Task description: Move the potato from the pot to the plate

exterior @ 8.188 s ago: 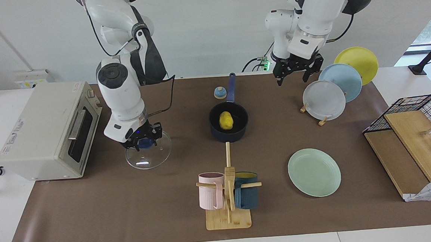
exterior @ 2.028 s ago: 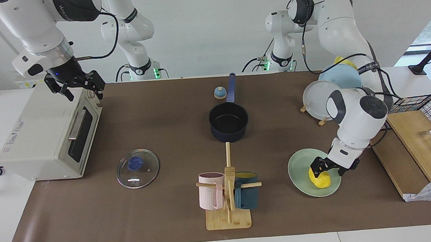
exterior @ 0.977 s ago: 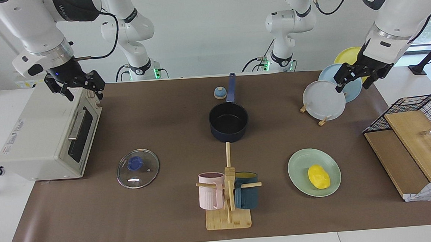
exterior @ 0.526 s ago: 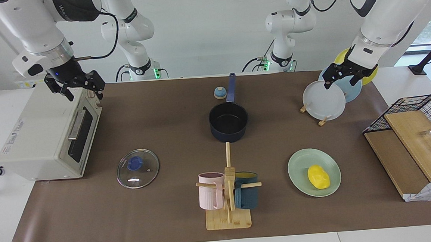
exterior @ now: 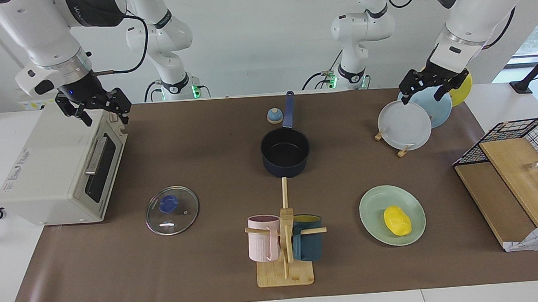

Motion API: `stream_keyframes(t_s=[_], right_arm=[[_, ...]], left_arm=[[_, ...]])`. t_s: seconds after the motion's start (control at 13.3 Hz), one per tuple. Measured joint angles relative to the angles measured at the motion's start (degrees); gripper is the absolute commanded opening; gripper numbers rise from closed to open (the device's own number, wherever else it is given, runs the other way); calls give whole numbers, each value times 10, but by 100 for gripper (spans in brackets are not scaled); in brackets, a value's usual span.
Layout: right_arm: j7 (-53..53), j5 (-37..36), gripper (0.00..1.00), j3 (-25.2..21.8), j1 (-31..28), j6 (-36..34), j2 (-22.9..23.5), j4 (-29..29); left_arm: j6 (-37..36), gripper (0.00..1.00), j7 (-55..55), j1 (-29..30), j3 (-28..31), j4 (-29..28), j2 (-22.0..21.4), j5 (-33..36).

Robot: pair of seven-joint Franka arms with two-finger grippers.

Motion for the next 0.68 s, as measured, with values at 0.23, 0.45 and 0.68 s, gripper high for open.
stream_keyframes(t_s=[0.23, 0.45, 0.68], right_arm=[[0, 0, 100, 0, 0, 0, 0, 0], [0, 0, 100, 0, 0, 0, 0, 0], [0, 0, 100, 0, 0, 0, 0, 0]], left_arm=[[0, 100, 0, -1, 0, 1, 0, 0], [0, 100, 0, -2, 0, 6, 0, 0], [0, 100, 0, -2, 0, 7, 0, 0]])
